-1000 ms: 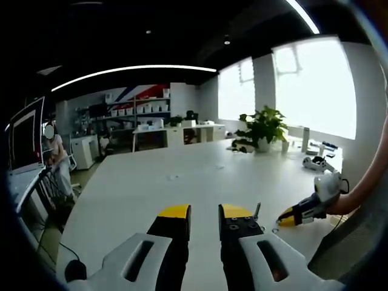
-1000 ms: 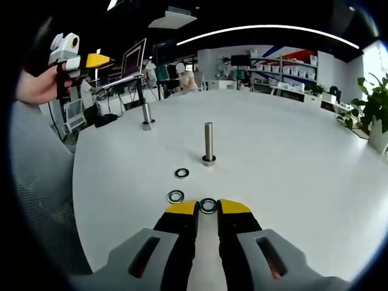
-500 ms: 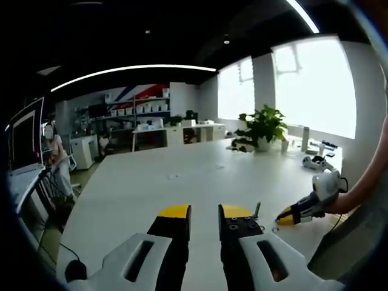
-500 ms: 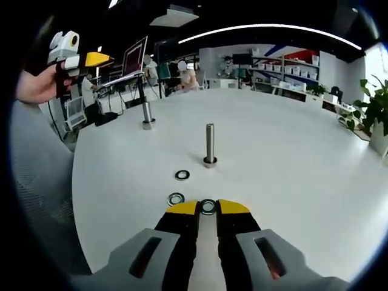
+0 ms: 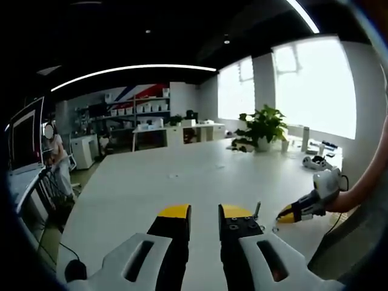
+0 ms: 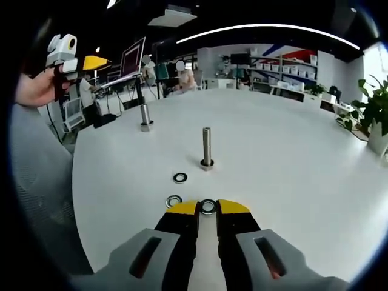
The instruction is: Place the washer onto the threaded stud by aligning its center hole with the stud, sliding it down to the base, and recovering from edge contact or off-axis alignment until the washer reaches the visible bottom stop.
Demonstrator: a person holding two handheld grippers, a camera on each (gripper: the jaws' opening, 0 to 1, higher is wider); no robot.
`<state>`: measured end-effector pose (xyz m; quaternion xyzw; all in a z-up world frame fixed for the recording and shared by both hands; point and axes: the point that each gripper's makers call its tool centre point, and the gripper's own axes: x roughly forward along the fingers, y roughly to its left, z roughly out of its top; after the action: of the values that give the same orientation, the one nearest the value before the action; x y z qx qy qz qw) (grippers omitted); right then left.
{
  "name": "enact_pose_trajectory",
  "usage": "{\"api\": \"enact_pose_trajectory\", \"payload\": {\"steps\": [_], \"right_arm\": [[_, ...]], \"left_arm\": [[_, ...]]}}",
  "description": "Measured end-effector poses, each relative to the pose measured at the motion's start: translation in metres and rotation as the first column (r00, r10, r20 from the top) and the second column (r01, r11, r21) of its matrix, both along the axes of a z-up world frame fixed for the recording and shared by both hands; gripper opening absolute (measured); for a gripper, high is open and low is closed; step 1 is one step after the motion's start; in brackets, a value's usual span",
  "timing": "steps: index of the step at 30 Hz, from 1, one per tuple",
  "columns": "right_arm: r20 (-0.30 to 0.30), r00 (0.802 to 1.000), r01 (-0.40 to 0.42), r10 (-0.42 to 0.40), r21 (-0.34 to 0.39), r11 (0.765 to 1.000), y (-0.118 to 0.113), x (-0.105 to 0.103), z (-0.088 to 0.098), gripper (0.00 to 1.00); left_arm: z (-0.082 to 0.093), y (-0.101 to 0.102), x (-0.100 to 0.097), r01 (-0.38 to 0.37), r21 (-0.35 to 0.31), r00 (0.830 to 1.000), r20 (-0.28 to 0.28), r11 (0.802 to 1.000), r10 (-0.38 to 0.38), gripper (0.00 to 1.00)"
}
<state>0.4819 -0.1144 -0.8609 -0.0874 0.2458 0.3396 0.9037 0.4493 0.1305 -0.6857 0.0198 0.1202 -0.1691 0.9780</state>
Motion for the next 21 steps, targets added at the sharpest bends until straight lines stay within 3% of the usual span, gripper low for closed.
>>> {"api": "enact_pose_trajectory", "payload": {"steps": [21], "right_arm": [[0.079,0.997,-0.024,0.022,0.026,0.999,0.015,0.019,0.04,0.13]], "left_arm": [[0.003,0.0,-0.001,-0.006,-0.005,1.0,0.005,1.0,0.006,0.16]]}}
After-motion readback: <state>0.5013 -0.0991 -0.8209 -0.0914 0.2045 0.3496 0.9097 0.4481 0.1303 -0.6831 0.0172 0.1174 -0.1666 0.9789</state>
